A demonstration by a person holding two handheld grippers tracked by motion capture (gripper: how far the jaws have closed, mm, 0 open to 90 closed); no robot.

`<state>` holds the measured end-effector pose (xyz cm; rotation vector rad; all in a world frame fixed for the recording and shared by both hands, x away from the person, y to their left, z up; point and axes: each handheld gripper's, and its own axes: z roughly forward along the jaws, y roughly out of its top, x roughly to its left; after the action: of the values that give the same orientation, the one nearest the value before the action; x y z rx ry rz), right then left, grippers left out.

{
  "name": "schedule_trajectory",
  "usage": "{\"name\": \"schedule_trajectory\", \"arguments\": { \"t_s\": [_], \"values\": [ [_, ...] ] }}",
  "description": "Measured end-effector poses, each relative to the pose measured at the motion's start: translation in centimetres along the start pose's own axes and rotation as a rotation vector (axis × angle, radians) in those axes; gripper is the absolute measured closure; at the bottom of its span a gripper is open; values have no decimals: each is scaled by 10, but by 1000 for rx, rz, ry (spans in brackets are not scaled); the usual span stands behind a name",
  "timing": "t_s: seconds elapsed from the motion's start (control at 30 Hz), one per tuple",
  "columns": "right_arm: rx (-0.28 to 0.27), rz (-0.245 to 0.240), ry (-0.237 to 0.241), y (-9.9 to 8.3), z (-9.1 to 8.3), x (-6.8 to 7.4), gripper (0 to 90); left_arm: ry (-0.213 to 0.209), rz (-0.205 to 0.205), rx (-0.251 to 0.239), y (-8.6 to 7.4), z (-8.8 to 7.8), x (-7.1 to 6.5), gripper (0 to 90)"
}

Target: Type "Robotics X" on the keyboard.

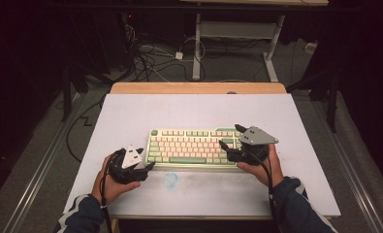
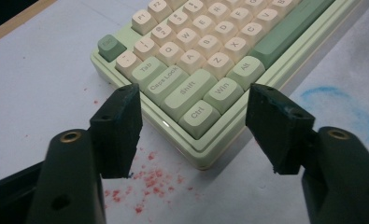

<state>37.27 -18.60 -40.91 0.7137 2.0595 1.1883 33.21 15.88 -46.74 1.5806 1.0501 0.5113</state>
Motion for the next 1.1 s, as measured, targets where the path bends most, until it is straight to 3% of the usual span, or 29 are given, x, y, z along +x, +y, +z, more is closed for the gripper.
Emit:
{"name": "schedule_trajectory", "arguments": {
  "t_s": [0.27, 0.5, 0.63, 1.1],
  "values": [
    [-10, -25, -35, -14, -18, 4, 256, -14, -16, 20, 6, -3, 3, 642],
    [4, -28, -54, -31, -34, 5, 256, -14, 11, 37, 9, -4, 2, 803],
    [12, -20, -63, -39, -42, 5, 257, -48, 6, 38, 12, -5, 0, 876],
    [13, -2, -89, -55, -54, 5, 262, -98, 14, 51, 33, 10, -12, 876]
  ]
}}
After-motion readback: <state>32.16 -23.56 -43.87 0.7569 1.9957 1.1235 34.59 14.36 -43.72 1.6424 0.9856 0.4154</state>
